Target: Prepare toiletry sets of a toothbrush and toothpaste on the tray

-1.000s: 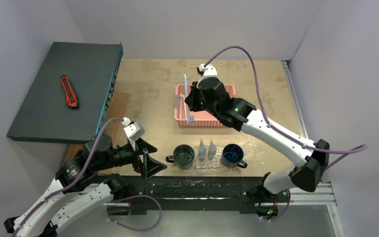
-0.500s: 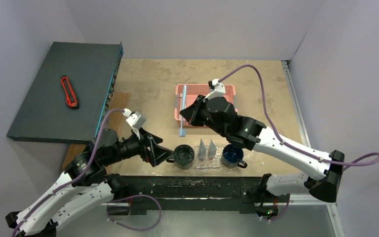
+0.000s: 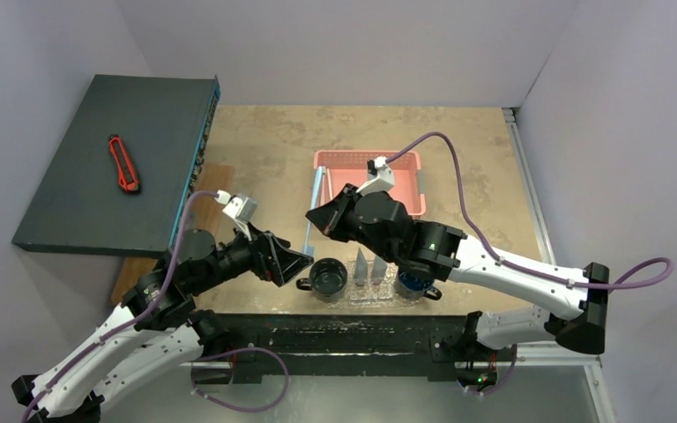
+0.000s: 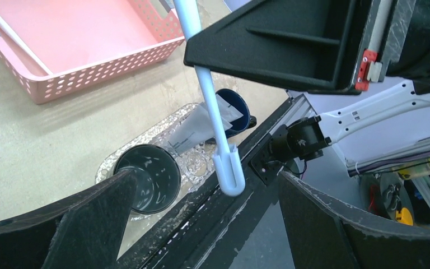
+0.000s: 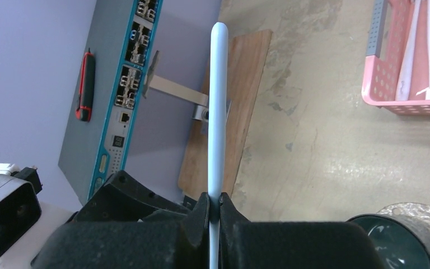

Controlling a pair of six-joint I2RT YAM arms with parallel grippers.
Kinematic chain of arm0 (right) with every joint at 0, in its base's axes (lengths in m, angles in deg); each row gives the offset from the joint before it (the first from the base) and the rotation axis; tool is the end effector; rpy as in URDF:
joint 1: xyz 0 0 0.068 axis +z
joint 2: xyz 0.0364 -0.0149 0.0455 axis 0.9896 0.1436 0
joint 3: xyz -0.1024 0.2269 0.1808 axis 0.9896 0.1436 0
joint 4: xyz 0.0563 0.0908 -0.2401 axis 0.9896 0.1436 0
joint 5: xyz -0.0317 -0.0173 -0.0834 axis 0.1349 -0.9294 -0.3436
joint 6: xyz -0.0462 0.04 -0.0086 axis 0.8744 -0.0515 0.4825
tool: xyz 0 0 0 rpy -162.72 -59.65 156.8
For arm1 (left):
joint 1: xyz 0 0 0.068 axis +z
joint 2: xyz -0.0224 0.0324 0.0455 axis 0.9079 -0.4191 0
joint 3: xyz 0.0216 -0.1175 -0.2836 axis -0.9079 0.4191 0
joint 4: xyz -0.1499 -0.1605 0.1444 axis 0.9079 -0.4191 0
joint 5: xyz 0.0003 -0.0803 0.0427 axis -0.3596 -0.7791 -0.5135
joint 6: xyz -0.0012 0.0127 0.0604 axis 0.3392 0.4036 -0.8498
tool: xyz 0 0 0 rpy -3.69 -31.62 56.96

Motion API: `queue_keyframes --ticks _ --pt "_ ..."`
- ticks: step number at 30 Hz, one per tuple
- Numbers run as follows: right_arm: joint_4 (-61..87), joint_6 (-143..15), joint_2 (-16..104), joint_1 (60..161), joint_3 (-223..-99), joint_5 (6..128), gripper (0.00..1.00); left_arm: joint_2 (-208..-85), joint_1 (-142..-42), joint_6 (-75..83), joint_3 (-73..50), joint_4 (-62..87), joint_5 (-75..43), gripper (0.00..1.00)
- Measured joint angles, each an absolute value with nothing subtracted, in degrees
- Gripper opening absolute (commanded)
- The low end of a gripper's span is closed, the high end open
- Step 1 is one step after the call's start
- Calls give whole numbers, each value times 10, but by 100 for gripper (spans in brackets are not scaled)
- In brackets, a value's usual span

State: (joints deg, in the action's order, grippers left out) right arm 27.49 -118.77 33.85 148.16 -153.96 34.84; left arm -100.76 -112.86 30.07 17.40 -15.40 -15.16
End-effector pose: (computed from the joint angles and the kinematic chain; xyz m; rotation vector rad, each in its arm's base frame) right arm 0.1303 0.2507 0.4117 0.2319 2.0007 1.1259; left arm 0.0648 -0.0799 0.3518 0.2749 1.9295 -1.1405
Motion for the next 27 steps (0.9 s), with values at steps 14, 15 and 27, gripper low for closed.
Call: queue_keyframes --ticks 14,15,27 --pt "294 -1242 391 1522 -1602 283 0 -1000 -1129 324 180 -145 -122 61" --pt "295 -1244 394 1524 -1605 281 0 -999 -1129 324 181 -144 -122 58" --pt "298 -1251 414 1539 -1616 267 0 -991 -1129 326 181 -141 -119 14"
